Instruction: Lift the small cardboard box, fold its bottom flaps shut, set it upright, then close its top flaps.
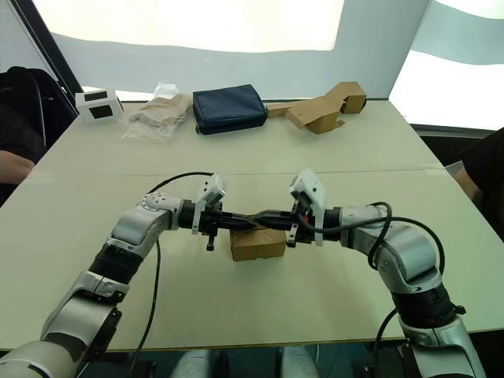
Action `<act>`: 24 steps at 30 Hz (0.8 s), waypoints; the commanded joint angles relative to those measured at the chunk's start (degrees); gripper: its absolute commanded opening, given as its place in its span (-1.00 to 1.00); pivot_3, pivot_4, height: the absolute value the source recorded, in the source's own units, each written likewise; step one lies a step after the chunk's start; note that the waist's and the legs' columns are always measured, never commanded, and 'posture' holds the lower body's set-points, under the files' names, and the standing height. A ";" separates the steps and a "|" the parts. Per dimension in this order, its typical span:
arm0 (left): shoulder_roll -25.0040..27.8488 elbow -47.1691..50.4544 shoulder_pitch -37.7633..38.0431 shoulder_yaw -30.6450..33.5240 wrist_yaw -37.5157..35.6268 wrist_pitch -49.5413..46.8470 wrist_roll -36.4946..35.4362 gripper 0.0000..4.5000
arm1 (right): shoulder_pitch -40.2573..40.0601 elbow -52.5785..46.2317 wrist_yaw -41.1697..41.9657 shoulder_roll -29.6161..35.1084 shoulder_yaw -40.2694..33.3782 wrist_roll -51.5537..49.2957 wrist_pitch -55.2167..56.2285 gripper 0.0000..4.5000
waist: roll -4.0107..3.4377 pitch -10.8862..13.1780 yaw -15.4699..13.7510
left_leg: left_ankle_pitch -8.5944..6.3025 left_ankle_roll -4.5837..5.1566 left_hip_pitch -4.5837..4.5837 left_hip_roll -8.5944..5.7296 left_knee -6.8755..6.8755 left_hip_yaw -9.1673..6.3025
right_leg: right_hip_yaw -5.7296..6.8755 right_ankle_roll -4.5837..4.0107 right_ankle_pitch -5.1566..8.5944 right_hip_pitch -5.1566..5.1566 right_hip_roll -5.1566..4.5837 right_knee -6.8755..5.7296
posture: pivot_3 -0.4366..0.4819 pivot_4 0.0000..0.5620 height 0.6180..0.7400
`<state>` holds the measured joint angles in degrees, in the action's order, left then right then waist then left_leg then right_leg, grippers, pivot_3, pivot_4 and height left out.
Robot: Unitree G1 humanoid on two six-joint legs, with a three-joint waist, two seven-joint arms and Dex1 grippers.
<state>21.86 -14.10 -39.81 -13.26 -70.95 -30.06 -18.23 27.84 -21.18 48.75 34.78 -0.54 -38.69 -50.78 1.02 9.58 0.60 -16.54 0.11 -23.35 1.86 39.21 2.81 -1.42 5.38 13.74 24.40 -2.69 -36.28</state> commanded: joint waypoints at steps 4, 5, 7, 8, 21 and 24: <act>0.58 9.42 -2.35 6.53 4.41 -8.30 -6.78 -0.99 | 2.66 1.25 -2.17 0.04 -1.67 -0.91 0.16 -1.00 | 0.01 0.01 0.06 | -0.01 0.01 -0.06 0.00 0.00 0.00 | 0.00 0.03 -0.01 0.05 0.00 0.01 | -0.05 -0.47 1.00; 1.00 10.44 -1.97 6.71 4.58 -8.79 -7.15 -0.99 | 2.69 2.05 -2.47 0.23 -0.65 0.25 0.53 -1.00 | 0.01 0.01 0.05 | -0.01 0.01 -0.06 -0.01 -0.01 0.01 | 0.00 0.03 -0.01 0.06 0.00 0.01 | -0.05 -0.47 1.00; 1.93 11.51 -0.72 6.25 5.44 -8.48 -6.27 -0.99 | 2.34 3.38 -2.55 0.46 1.46 2.46 1.70 -1.00 | 0.00 0.01 0.07 | -0.01 0.02 -0.05 -0.01 -0.04 0.01 | 0.01 0.04 -0.02 0.05 0.00 0.01 | -0.05 -0.47 1.00; 2.43 11.57 0.10 5.87 5.65 -8.15 -5.84 -0.99 | 1.97 4.05 -2.44 0.53 2.63 3.57 2.27 -1.00 | 0.00 0.00 0.15 | -0.01 0.01 -0.05 -0.02 -0.04 0.01 | 0.01 0.04 -0.02 0.05 0.00 0.01 | -0.05 -0.47 1.00; 5.01 10.77 6.53 2.10 6.71 -4.81 -2.86 -0.99 | -1.84 10.44 -0.94 0.85 9.75 12.14 6.11 -1.00 | -0.01 -0.01 0.07 | 0.00 0.00 0.04 -0.02 -0.02 0.07 | -0.02 0.01 0.00 -0.01 0.00 0.02 | -0.05 -0.47 1.00; 4.74 12.31 5.91 4.87 8.01 -4.32 -4.63 -0.99 | -0.91 8.35 -0.47 0.38 6.28 8.95 5.46 -1.00 | -0.01 -0.01 0.07 | 0.00 0.00 0.05 -0.02 -0.02 0.05 | -0.01 0.00 0.00 -0.02 0.02 0.01 | -0.05 -0.47 1.00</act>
<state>26.07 -3.83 -33.92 -10.40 -63.97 -34.71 -22.04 26.74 -11.01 48.04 34.92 8.76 -27.77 -44.64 1.02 9.57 0.67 -16.54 0.12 -23.31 1.84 39.18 2.85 -1.43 5.38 13.74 24.39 -2.67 -36.27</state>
